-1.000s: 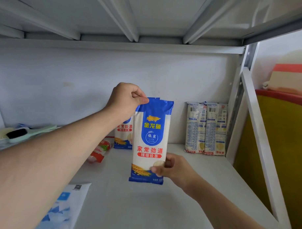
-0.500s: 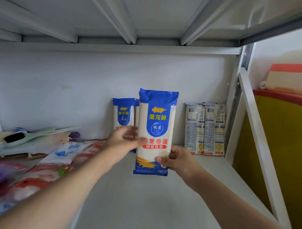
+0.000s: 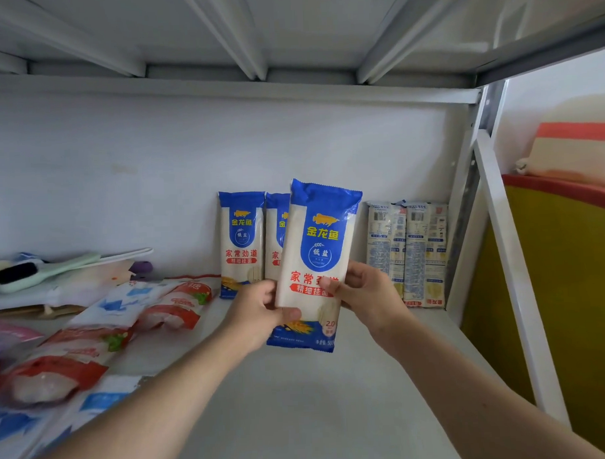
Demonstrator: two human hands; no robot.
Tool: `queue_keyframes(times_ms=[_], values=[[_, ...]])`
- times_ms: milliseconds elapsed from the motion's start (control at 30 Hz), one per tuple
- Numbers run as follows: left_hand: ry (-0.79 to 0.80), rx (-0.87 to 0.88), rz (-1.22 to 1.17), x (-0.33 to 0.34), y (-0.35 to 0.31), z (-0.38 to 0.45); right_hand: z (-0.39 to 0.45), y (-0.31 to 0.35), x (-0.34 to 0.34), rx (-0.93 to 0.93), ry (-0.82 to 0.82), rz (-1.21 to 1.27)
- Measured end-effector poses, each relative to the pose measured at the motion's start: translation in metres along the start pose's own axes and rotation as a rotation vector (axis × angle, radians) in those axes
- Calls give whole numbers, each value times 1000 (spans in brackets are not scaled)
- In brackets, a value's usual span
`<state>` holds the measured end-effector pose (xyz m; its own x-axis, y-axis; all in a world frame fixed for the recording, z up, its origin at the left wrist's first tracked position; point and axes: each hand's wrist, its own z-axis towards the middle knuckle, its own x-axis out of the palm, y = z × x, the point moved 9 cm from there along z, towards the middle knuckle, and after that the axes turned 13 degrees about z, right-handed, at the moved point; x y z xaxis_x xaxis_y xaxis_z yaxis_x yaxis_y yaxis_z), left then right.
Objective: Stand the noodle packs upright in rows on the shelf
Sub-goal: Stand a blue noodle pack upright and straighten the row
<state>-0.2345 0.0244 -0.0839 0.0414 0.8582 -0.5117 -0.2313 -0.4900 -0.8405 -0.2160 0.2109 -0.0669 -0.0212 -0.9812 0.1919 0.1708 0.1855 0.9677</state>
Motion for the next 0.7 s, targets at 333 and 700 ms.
queue_keyframes(times_ms=[333,700], values=[[-134,53,88,21,4,3,8,-14,-18,-26,-131,117],[-255,166,181,49,7,43,65,-18,-45,-44,-222,19]])
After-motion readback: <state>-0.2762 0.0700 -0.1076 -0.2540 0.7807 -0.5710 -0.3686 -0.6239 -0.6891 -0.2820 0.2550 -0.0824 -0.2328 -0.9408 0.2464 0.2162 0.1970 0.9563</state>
